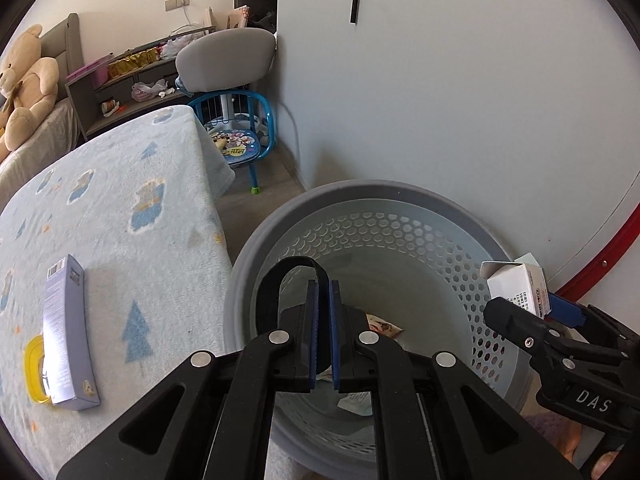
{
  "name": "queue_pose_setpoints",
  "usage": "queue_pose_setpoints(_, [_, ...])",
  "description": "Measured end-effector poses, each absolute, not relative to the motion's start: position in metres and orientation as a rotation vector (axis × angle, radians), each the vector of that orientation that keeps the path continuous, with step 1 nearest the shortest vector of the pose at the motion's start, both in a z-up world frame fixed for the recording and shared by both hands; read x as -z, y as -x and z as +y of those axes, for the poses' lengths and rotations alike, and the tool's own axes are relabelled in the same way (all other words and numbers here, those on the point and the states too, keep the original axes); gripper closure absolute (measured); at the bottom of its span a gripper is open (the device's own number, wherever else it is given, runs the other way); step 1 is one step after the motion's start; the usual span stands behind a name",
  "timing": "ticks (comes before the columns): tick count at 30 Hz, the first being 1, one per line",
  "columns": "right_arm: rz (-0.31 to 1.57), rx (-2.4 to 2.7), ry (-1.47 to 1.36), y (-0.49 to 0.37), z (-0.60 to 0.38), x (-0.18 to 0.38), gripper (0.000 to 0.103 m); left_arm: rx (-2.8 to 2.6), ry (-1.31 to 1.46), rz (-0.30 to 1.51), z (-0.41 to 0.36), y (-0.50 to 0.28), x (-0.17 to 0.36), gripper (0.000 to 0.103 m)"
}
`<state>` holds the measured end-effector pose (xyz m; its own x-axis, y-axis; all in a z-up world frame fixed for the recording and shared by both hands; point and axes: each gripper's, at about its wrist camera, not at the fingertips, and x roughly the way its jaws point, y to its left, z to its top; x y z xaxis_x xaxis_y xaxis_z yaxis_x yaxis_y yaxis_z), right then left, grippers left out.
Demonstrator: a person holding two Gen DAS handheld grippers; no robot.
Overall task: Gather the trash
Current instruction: 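Open both grippers to drop the box and strap into the basket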
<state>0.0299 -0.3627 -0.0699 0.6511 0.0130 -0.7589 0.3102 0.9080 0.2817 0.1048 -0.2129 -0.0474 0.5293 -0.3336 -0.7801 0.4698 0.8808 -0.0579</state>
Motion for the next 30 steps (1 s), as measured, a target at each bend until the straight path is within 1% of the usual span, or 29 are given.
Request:
queue_pose_setpoints(7, [0.857,0.18,-0.416,-0.033,-0.364,0.071,0.021,0.493,-0.175,0.884,-0.224,-0.104,0.045,0.097])
queue_pose_setpoints(8, [0.859,0.18,-0.418,-0.033,-0.365,0.071,0.021,0.492,-0.179,0.88,-0.223,-0.103,0.044,0.094])
queue_pose_setpoints(10, [0.855,0.177,-0.425,-0.033,-0.366,0.071,0.02,0.489,-0.181,0.876,-0.222,-0.101,0.042,0.079])
queue_pose_setpoints(11, [0.852,0.175,-0.428,-0.032,-0.366,0.07,0.019,0.487,-0.177,0.871,-0.22,-0.1,0.041,0.065])
queue_pose_setpoints(12, [0.85,0.176,-0.431,-0.033,-0.367,0.071,0.019,0.484,-0.174,0.866,-0.219,-0.1,0.04,0.056])
queue_pose_setpoints(16, [0.849,0.181,-0.436,-0.032,-0.368,0.071,0.017,0.473,-0.177,0.857,-0.216,-0.098,0.036,0.049])
queue_pose_setpoints(18, [0.846,0.185,-0.436,-0.032,-0.368,0.07,0.016,0.467,-0.177,0.854,-0.214,-0.098,0.036,0.043])
queue_pose_setpoints(23, [0.849,0.182,-0.434,-0.032,-0.367,0.07,0.016,0.455,-0.168,0.856,-0.211,-0.098,0.036,0.042])
queue_pose_setpoints(30, [0.846,0.18,-0.408,-0.031,-0.362,0.069,0.016,0.436,-0.162,0.857,-0.205,-0.097,0.038,0.038])
